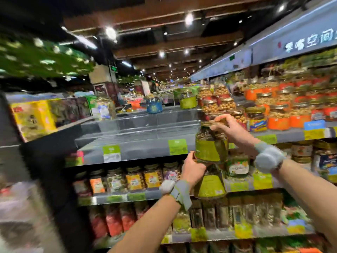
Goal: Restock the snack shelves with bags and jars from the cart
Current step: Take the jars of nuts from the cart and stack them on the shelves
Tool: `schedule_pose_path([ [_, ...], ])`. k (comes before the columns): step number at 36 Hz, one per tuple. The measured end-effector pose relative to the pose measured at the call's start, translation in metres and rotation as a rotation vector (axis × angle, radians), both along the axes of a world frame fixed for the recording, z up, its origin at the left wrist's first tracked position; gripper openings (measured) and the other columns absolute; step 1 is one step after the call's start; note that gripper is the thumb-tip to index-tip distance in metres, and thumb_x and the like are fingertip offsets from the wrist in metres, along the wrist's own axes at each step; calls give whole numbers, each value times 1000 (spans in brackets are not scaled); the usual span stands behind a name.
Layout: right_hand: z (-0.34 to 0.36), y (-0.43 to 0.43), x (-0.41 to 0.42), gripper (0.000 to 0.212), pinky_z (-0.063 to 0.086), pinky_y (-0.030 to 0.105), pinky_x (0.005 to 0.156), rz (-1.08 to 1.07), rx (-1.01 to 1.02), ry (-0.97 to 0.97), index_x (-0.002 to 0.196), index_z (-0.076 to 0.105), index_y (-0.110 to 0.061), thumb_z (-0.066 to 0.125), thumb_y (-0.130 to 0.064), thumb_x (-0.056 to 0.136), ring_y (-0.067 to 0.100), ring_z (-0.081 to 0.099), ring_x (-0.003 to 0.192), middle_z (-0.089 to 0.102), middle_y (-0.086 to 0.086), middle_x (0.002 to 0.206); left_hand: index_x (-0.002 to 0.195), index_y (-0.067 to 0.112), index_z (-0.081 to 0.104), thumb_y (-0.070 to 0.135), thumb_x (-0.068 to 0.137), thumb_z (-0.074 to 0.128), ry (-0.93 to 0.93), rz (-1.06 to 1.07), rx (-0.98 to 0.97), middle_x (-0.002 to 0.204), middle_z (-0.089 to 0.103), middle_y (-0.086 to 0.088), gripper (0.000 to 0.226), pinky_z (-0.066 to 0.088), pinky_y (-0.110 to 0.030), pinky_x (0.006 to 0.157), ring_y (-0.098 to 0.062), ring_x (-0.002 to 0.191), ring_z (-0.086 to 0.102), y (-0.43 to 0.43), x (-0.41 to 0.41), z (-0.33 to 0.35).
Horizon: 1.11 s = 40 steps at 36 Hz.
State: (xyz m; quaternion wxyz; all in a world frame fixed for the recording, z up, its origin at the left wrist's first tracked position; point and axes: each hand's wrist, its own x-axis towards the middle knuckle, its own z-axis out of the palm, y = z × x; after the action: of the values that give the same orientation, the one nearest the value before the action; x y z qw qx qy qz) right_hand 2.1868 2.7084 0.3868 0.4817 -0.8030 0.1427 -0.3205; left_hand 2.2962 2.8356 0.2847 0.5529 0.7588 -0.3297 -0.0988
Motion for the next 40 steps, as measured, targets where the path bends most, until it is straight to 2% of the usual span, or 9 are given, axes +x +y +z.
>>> schedule_pose_path([
  [3,34,22,17,44,47,20,60,-2,-180,88,117,49,-19,73,-39,86,3,56,71,66,6,104,104,34,64,41,70,73,-27,57,-38,106,74,2,37,54,-40,93,-26,105,68,23,28,10],
  [6,67,48,24,78,57,42,77,-108,-522,263,123,41,-30,60,-85,70,27,67,83,65,4,104,112,44,60,49,69,79,-15,17,-82,103,75,8,47,56,-44,92,-23,101,69,41,47,22],
  [9,94,73,40,98,53,41,87,-106,-795,407,126,44,-37,28,-105,57,26,61,95,61,1,111,109,41,64,58,63,80,52,-27,-175,102,76,3,51,56,-49,92,-26,101,71,58,55,33],
  [14,117,103,59,38,39,45,110,118,-716,408,112,53,-43,46,-71,88,21,45,125,46,1,133,108,26,66,57,69,76,98,-87,-306,105,74,-12,51,57,-58,88,-36,102,70,85,64,49],
  [19,129,127,77,37,48,35,92,64,-771,307,132,52,-20,53,-39,100,21,54,111,55,5,127,111,28,65,56,65,81,129,-150,-310,106,73,-10,56,57,-59,88,-33,101,70,100,78,68],
  [23,134,132,86,44,48,33,93,36,-793,336,132,57,-27,49,-54,99,18,56,111,58,-2,124,115,31,65,49,59,88,189,-184,-332,107,75,-7,63,57,-57,91,-33,102,70,103,90,74],
  [27,138,133,95,49,51,33,87,12,-785,358,130,55,-36,53,-65,91,17,59,106,59,-4,120,111,27,65,30,76,86,195,-191,-338,98,76,-3,40,59,-43,85,-23,91,70,105,104,78],
  [36,168,116,112,61,52,40,97,50,-712,319,133,56,-34,59,-68,83,18,60,110,61,-5,122,97,43,63,57,58,79,-25,-73,-252,100,73,8,45,55,-47,94,-23,101,67,91,143,109],
  [40,188,90,129,73,52,38,95,66,-759,299,133,55,-31,56,-74,74,17,63,107,65,-3,120,109,39,60,59,58,69,-96,-35,-192,111,68,4,55,50,-47,100,-27,111,59,79,162,137],
])
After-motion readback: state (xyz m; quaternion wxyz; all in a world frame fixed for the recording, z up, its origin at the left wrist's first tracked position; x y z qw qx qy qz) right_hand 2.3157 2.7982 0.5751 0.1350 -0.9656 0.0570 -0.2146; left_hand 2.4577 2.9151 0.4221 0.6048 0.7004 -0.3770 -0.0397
